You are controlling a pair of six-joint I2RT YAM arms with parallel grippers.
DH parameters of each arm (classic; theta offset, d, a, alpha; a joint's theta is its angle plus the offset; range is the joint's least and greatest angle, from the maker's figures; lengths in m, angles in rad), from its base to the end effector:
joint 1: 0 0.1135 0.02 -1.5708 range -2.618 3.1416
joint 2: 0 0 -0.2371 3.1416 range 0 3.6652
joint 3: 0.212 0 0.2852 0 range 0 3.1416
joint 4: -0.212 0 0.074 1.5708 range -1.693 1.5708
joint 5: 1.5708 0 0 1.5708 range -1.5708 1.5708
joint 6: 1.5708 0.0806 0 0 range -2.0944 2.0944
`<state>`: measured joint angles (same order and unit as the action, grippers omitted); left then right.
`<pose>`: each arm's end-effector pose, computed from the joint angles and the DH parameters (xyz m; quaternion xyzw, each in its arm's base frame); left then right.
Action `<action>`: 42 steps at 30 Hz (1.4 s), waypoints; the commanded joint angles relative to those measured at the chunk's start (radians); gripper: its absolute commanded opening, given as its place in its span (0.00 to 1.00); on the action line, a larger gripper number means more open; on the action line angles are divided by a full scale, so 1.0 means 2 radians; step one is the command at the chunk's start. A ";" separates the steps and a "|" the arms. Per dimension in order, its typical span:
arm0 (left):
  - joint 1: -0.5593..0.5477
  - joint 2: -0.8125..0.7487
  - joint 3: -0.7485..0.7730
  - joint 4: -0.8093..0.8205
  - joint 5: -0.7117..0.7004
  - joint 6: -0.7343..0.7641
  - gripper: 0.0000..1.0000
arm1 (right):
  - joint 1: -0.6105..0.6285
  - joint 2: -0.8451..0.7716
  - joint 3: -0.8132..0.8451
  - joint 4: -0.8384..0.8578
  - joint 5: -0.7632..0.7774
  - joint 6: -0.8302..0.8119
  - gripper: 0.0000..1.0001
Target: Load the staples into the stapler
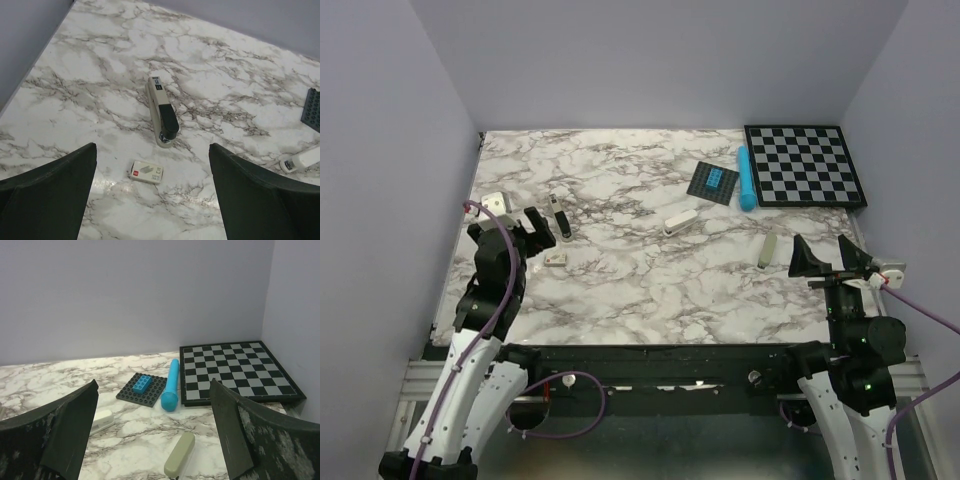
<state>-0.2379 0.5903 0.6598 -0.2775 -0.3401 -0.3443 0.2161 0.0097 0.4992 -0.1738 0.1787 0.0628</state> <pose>0.2432 -0.0313 0.2937 -0.1471 0.7587 -0.0523 0.6324 0.1462 0.0174 0.3475 0.0272 0.5886 0.0602 0.8057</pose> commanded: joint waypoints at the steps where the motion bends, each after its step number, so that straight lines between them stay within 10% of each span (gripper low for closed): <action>1: 0.000 0.041 0.024 -0.087 -0.019 -0.072 0.99 | 0.005 -0.078 0.010 -0.011 0.004 0.007 1.00; 15: 0.156 0.220 0.018 -0.104 0.181 -0.109 0.99 | 0.021 -0.088 0.007 -0.013 0.007 0.006 1.00; 42: 0.158 0.474 0.128 -0.113 0.246 -0.030 0.63 | 0.035 -0.096 0.004 -0.011 0.016 -0.001 1.00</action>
<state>0.0727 1.4975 0.8772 -0.4847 0.1268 -0.4324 0.2802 0.0097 0.4992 -0.1776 0.1886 0.0696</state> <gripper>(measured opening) 0.662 0.998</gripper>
